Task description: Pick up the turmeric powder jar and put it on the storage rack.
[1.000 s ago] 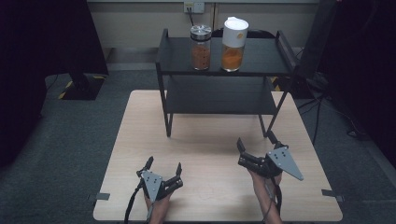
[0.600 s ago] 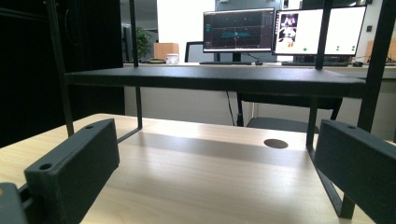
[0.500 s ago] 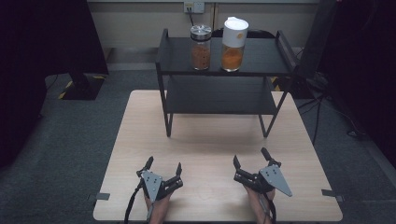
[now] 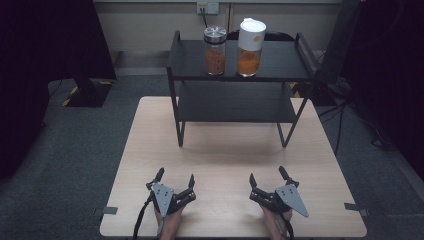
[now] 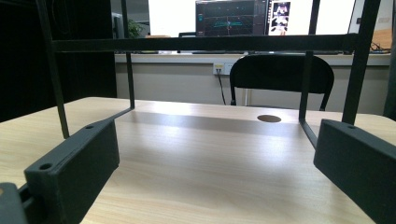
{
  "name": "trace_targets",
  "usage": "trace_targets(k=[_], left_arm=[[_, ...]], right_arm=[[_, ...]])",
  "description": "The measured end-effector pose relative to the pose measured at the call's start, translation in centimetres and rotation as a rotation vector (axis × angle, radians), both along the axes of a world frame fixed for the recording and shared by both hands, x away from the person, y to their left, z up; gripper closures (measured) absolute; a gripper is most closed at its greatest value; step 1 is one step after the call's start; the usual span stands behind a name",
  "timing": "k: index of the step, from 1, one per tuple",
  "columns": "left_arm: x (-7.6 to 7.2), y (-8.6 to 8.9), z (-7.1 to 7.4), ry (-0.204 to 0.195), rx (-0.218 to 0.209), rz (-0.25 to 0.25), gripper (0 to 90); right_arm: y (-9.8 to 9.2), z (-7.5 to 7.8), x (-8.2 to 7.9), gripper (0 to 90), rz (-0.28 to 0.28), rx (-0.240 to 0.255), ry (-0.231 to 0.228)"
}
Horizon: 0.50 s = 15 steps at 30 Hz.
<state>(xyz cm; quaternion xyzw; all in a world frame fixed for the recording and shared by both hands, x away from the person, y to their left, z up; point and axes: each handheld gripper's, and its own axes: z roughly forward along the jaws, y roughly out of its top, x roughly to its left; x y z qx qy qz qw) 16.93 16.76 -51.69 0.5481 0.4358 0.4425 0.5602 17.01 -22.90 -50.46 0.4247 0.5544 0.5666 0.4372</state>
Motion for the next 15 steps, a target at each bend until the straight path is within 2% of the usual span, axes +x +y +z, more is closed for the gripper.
trace_targets(k=[15], left_arm=[[0.0, 0.0, 0.0, 0.0, 0.0, 0.0, 0.1]], right_arm=[[0.32, -0.84, -0.06, 0.0, -0.033, -0.009, 0.011]])
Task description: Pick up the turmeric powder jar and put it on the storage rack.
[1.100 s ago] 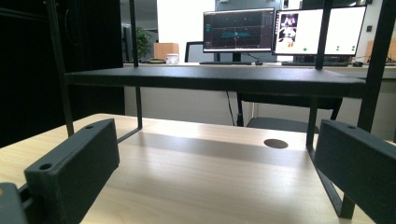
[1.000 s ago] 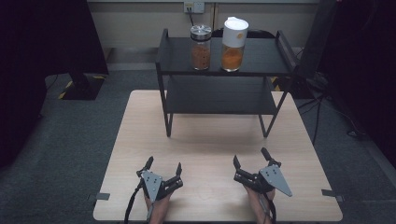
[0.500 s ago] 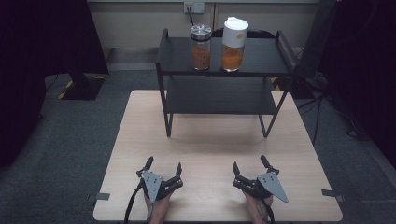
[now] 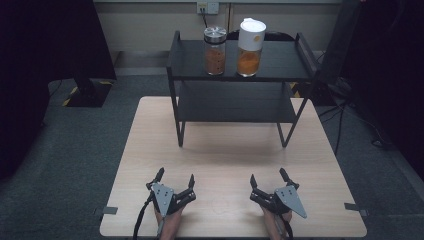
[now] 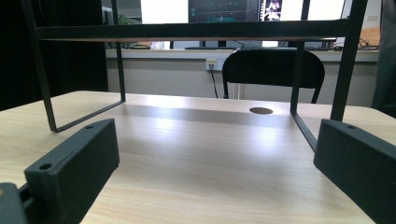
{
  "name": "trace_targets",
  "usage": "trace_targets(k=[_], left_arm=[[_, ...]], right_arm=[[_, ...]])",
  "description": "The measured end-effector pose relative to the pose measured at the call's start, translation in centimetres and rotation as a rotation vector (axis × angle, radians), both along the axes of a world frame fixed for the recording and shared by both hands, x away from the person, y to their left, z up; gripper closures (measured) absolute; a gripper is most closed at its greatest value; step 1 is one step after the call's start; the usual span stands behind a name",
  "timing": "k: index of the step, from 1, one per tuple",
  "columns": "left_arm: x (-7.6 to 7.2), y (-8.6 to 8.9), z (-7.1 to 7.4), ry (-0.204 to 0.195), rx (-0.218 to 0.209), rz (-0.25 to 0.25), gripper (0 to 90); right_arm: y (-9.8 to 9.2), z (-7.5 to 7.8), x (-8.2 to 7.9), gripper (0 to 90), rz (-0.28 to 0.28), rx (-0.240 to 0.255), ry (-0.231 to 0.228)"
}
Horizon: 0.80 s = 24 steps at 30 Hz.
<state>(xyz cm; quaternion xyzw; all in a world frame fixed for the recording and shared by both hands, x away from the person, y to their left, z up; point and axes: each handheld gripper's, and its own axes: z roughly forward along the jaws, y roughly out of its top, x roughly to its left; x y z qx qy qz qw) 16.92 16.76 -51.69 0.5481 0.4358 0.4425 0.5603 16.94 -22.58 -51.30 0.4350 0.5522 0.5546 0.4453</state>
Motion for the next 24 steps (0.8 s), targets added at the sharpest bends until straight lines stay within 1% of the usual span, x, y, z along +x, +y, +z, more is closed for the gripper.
trace_targets(k=[3, 7, 24], left_arm=[[0.0, 0.0, -0.01, 0.0, 0.0, 0.0, 0.1], [-0.01, 0.0, -0.01, 0.0, 0.0, 0.0, 0.1], [-0.02, -0.02, -0.01, 0.0, 0.0, 0.002, 0.2]], right_arm=[[0.12, -0.1, -0.07, 0.0, -0.006, -0.002, -0.006], [0.5, -0.14, -0.25, 0.0, -0.029, -0.002, -0.008], [0.52, -0.12, -0.25, 0.0, -0.031, -0.002, -0.007]])
